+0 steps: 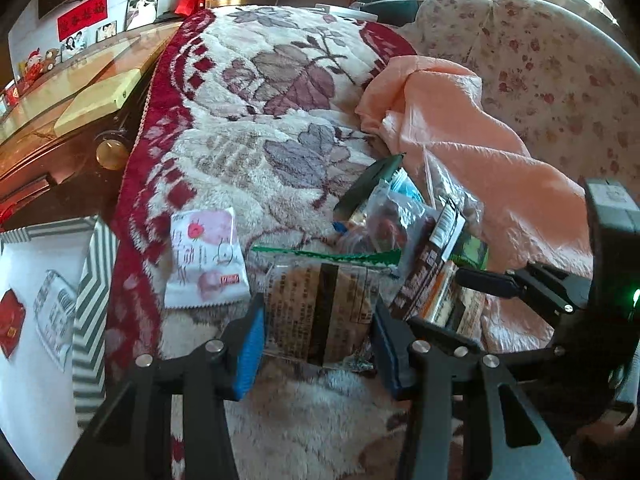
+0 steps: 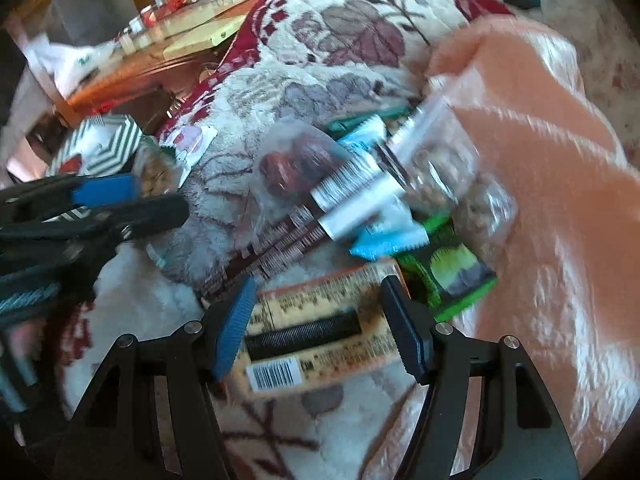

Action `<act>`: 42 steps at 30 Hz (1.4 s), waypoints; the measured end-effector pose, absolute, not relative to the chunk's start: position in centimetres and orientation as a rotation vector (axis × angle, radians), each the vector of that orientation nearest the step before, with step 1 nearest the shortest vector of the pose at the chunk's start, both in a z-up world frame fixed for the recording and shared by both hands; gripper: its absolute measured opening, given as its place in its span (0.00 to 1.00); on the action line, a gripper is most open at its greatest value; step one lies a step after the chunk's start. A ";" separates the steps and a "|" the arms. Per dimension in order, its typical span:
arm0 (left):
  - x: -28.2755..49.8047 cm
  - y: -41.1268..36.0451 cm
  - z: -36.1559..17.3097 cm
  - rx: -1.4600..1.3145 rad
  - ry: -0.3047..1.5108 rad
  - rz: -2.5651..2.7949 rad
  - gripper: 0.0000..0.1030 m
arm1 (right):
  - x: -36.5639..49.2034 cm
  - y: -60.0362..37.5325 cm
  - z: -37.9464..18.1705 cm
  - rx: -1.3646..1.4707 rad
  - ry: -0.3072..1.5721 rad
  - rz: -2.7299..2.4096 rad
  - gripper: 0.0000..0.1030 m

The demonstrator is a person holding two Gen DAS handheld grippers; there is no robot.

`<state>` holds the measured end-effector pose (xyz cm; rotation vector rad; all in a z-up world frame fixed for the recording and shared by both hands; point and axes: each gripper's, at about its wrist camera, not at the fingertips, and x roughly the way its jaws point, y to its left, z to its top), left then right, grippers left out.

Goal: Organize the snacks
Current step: 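Grasp the beige cracker pack with the right tool while the left tool holds the cookie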

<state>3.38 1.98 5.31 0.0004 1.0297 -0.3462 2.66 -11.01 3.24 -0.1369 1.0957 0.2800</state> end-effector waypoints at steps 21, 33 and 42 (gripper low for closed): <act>-0.8 1.3 5.7 -0.048 1.026 -0.361 0.49 | -1.2 -18.5 2.1 0.143 1.247 0.177 0.72; -1.9 2.3 4.9 -0.079 1.049 -0.330 0.49 | -3.4 -15.0 1.7 -0.022 1.216 0.284 0.54; -2.7 4.0 5.6 -0.088 1.028 -0.274 0.49 | -3.8 -12.4 3.5 -0.063 1.173 0.377 0.52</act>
